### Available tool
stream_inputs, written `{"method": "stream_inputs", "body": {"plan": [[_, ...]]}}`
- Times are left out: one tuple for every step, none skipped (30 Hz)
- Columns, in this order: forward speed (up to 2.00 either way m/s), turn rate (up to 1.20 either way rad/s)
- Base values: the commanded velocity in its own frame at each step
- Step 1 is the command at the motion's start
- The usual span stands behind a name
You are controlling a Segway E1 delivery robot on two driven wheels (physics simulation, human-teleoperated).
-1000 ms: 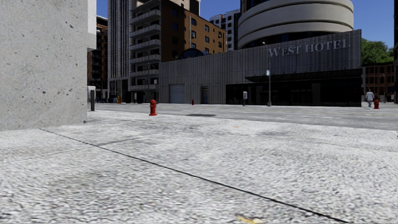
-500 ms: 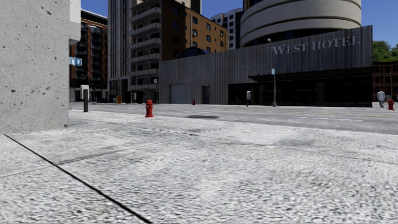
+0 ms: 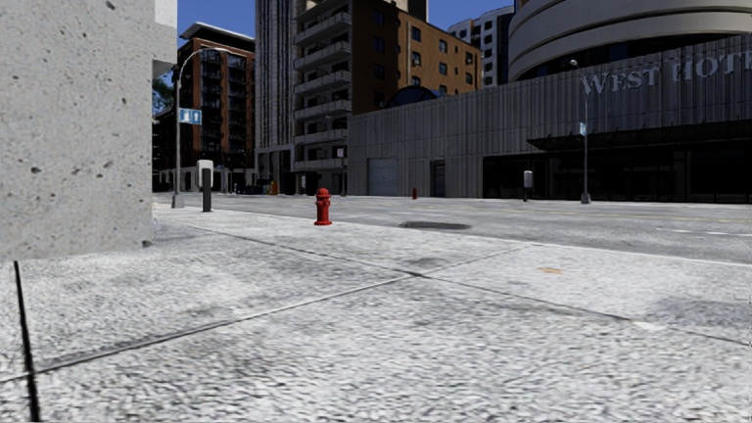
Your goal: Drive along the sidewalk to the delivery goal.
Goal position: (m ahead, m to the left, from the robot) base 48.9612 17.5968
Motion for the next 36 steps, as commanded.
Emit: {"method": "stream_inputs", "body": {"plan": [[2.00, 0.38], [2.00, 0.38], [2.00, 0.38], [2.00, 0.38], [2.00, 0.38], [2.00, 0.38], [2.00, 0.38], [2.00, 0.38], [2.00, 0.38], [2.00, 0.38], [2.00, 0.38], [2.00, 0.38], [2.00, 0.38], [2.00, 0.38], [2.00, 0.38], [2.00, 0.38], [2.00, 0.38], [2.00, 0.38], [2.00, 0.38], [2.00, 0.38], [2.00, 0.38], [2.00, 0.38], [2.00, 0.38], [2.00, 0.37], [2.00, 0.37], [2.00, 0.37], [2.00, 0.37], [2.00, 0.37], [2.00, 0.37], [2.00, 0.37], [2.00, 0.37], [2.00, 0.37], [2.00, 0.37], [2.00, 0.37], [2.00, 0.37], [2.00, 0.37]]}}
